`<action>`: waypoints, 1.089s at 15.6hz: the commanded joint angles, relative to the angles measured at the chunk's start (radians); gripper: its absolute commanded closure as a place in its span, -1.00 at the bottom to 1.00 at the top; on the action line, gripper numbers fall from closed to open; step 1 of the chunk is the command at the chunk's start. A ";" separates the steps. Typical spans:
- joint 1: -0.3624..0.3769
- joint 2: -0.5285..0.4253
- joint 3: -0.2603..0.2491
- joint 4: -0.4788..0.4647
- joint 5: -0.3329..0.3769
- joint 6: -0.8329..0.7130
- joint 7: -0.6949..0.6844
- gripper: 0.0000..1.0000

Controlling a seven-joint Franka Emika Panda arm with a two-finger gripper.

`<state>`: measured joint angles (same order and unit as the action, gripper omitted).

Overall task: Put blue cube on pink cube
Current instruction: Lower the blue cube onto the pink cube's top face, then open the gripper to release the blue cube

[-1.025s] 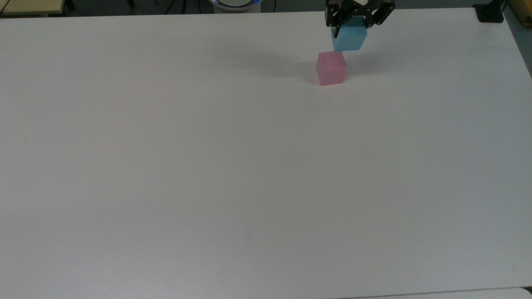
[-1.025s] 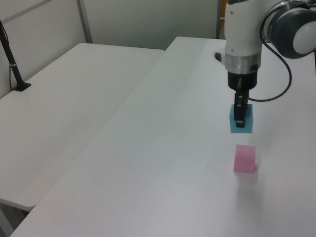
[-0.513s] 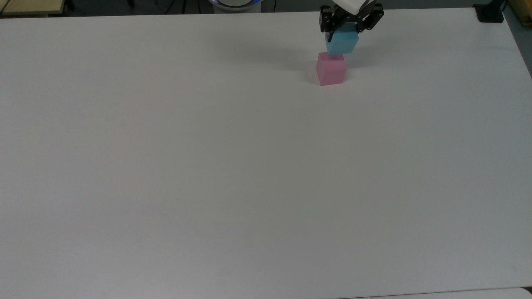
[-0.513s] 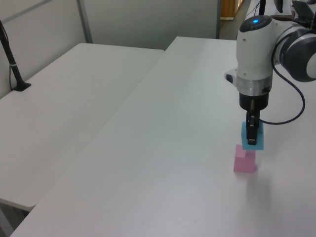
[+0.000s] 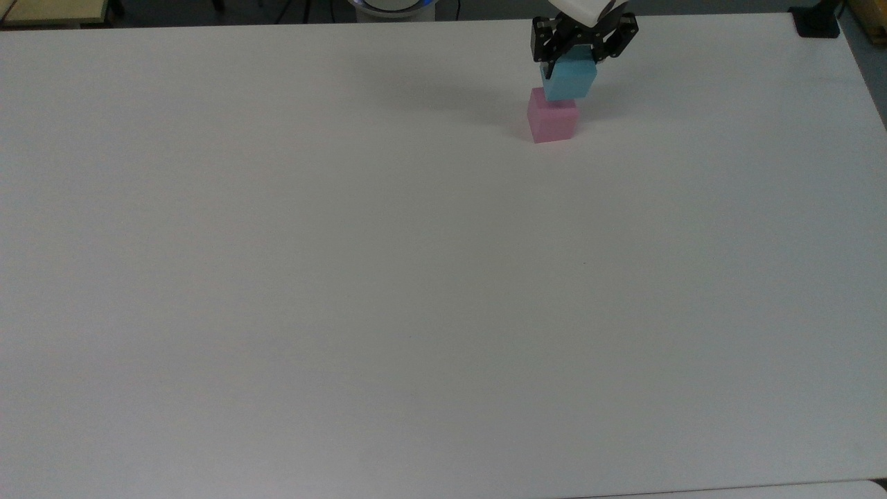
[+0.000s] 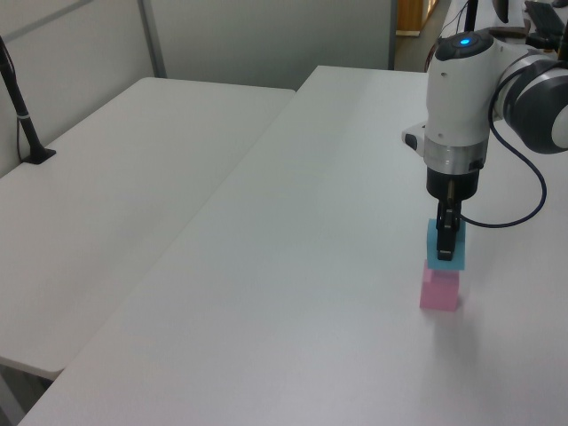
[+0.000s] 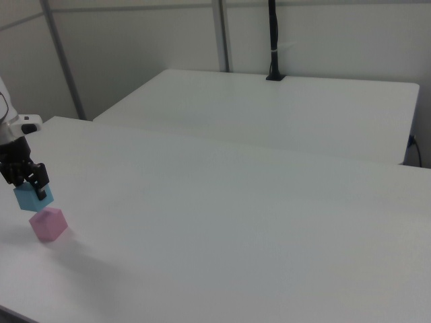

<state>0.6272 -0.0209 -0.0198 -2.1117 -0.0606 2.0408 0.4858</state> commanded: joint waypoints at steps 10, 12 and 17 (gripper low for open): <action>0.000 0.021 -0.009 -0.040 -0.044 0.081 0.020 -0.12; 0.002 0.021 -0.009 -0.042 -0.044 0.081 0.020 -0.53; 0.011 0.022 -0.009 -0.042 -0.044 0.073 0.027 -1.00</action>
<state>0.6220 0.0131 -0.0235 -2.1322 -0.0855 2.0945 0.4860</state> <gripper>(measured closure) 0.000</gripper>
